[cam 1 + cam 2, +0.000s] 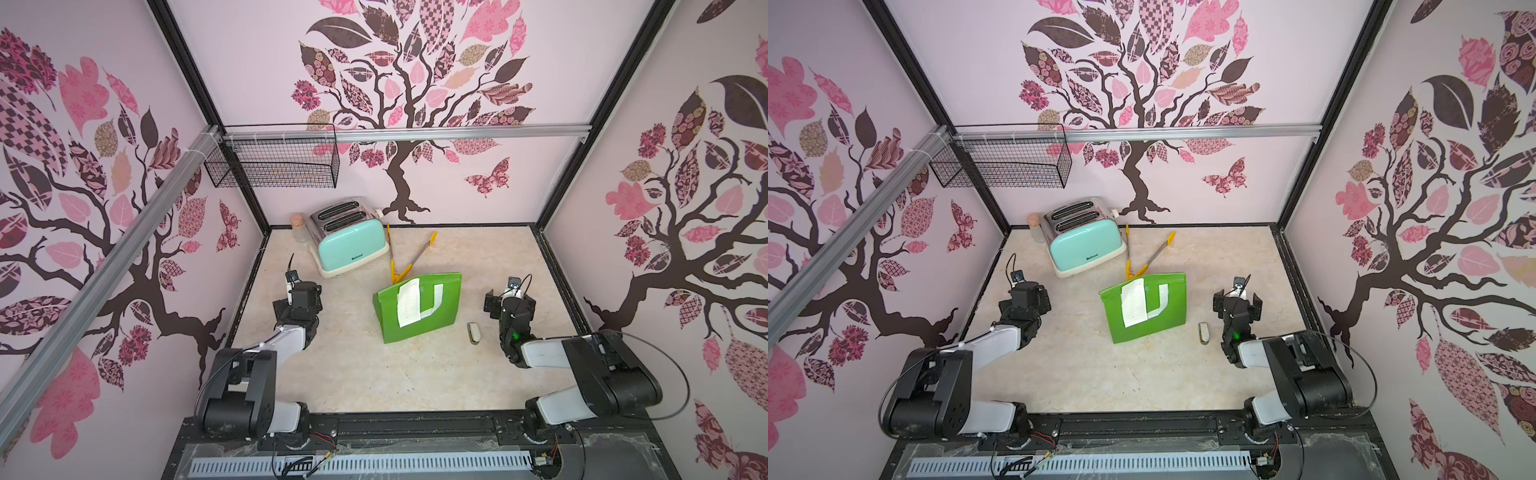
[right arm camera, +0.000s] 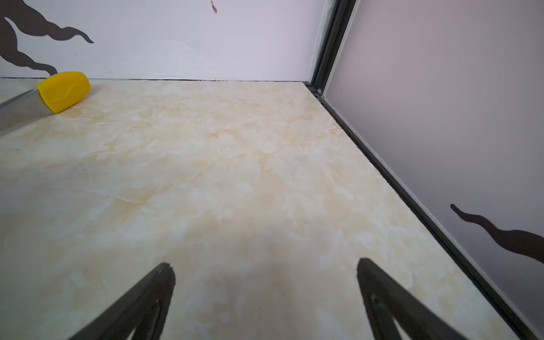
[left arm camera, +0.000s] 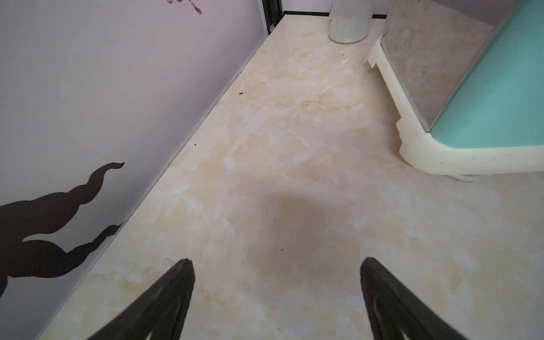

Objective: Staple the receipts to the bags
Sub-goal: Reset both arms

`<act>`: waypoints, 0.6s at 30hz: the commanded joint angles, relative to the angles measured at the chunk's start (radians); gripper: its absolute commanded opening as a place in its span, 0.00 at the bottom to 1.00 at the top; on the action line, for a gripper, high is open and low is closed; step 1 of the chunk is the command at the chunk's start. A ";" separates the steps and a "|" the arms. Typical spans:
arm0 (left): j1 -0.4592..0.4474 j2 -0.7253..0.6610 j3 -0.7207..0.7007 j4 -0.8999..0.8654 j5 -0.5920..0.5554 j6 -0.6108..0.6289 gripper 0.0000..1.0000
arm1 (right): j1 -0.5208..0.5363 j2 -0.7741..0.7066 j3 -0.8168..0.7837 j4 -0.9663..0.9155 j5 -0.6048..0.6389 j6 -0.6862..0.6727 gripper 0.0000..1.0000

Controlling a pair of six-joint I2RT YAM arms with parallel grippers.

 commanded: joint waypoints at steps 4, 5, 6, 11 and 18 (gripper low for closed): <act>0.030 0.078 -0.080 0.450 0.176 0.090 0.92 | -0.141 0.067 -0.046 0.272 -0.281 0.081 0.99; 0.032 0.103 -0.112 0.540 0.211 0.102 0.93 | -0.141 0.069 -0.040 0.263 -0.283 0.078 1.00; 0.037 0.103 -0.121 0.553 0.238 0.106 0.93 | -0.141 0.060 -0.030 0.229 -0.294 0.074 1.00; 0.060 0.128 -0.142 0.601 0.343 0.118 0.98 | -0.140 0.073 -0.037 0.268 -0.279 0.076 1.00; 0.063 0.127 -0.143 0.603 0.351 0.118 0.98 | -0.141 0.076 -0.030 0.256 -0.285 0.073 1.00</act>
